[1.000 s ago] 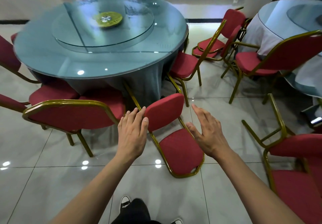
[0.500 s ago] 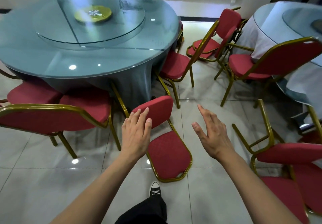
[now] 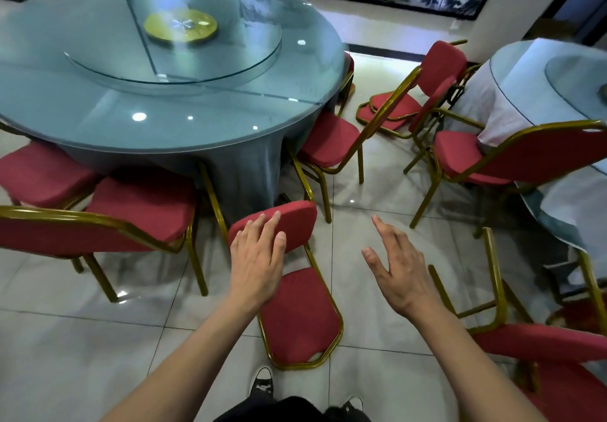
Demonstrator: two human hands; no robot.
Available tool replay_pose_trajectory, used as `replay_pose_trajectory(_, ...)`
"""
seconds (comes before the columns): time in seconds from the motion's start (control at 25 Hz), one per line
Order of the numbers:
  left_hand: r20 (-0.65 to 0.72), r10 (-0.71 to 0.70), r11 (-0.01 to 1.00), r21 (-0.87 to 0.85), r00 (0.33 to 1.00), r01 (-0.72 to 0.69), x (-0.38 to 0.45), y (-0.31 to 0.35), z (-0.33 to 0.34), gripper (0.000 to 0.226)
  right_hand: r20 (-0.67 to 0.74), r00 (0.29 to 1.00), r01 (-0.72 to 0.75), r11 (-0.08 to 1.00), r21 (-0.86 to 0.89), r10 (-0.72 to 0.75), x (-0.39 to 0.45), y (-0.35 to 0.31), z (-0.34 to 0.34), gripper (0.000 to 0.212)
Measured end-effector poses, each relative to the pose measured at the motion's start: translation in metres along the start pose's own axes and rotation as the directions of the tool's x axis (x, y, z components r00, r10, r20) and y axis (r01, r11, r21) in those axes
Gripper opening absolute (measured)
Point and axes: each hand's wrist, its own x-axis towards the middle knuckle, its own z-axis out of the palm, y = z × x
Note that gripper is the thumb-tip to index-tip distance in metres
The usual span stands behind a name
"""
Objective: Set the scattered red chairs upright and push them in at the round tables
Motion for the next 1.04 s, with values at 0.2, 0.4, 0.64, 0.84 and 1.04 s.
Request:
replay_pose_trajectory(0.2,-0.093,-0.167,0.986,-0.014,0.982,0.166,-0.013,0.006,0.022,0.068,0.127,0.986,0.104,0.994,0.023,-0.106,0.040,0.035,0.006,0.066)
replay_pose_trajectory(0.4,-0.164,-0.363,0.931,-0.037,0.917,0.362,-0.067,0.025,0.074,0.061,0.241,0.946,0.205,0.976,0.070,-0.216,0.068,0.090,0.021,0.065)
replay_pose_trajectory(0.64,-0.084,-0.489,0.872,-0.036,0.868,0.487,-0.165,0.051,0.169,0.058,0.353,0.914,0.183,0.980,0.080,-0.200,0.064,0.177,0.073,0.063)
replay_pose_trajectory(0.84,-0.022,-0.605,0.796,-0.010,0.796,0.605,-0.207,0.024,0.244,0.061,0.484,0.861,0.138,0.988,0.074,-0.157,0.042,0.235,0.158,0.063)
replay_pose_trajectory(1.04,0.026,-0.603,0.798,0.055,0.798,0.601,-0.201,-0.037,0.342,0.058,0.532,0.831,0.140,0.987,0.082,-0.162,0.036,0.286,0.269,0.066)
